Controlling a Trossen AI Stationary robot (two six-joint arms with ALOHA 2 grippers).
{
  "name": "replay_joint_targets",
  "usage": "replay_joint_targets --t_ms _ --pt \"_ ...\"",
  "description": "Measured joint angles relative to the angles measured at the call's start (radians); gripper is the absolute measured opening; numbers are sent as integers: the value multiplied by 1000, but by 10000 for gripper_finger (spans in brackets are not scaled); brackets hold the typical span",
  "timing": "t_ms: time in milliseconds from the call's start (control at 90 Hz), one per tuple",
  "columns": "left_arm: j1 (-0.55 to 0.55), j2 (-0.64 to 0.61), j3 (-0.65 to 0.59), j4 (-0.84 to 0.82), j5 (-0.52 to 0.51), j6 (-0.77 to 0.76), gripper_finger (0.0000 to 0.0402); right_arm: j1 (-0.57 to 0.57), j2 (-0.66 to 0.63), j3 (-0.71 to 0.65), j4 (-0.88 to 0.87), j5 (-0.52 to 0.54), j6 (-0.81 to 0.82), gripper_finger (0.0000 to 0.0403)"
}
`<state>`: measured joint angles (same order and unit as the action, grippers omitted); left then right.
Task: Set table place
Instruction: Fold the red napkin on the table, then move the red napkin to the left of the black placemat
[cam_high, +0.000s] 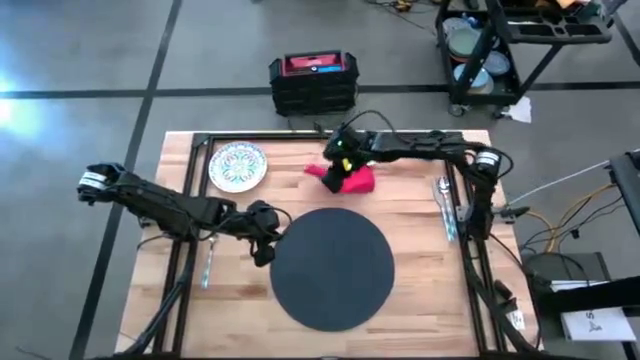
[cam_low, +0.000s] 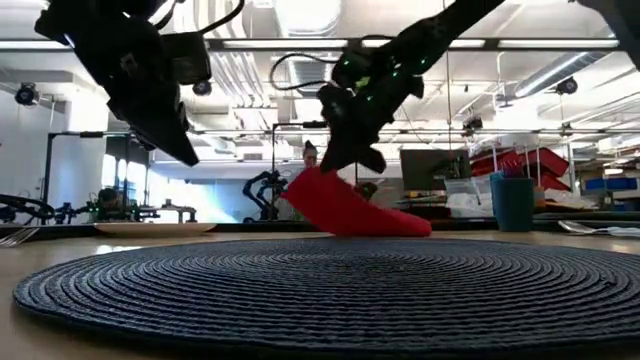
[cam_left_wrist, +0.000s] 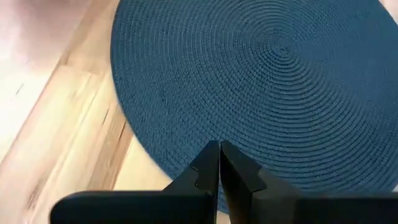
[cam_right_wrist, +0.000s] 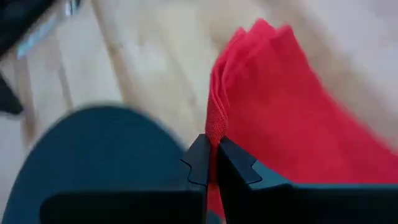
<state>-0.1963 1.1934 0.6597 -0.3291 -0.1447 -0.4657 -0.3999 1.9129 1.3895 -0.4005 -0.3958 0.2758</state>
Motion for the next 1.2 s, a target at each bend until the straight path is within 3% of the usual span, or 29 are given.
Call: replay_joint_targets --t_ms 322,756,844,944,1022,1100,1200 --pt "0 0 -49 21 31 -39 0 83 77 0 203 -131 68 15" --pt "0 0 -74 72 62 -24 0 110 53 -1 282 -291 181 197" --pt "2 0 -74 83 55 -9 0 128 39 -35 278 -241 205 211" --pt "27 7 -72 124 60 49 0 173 -22 -118 320 -75 227 203" --pt "86 35 -61 147 132 117 0 212 -87 -202 385 13 267 181" --pt "164 84 -36 147 216 191 0 246 -149 -294 431 107 318 142" --pt "257 152 4 138 236 298 0 266 -213 -401 440 231 382 60"
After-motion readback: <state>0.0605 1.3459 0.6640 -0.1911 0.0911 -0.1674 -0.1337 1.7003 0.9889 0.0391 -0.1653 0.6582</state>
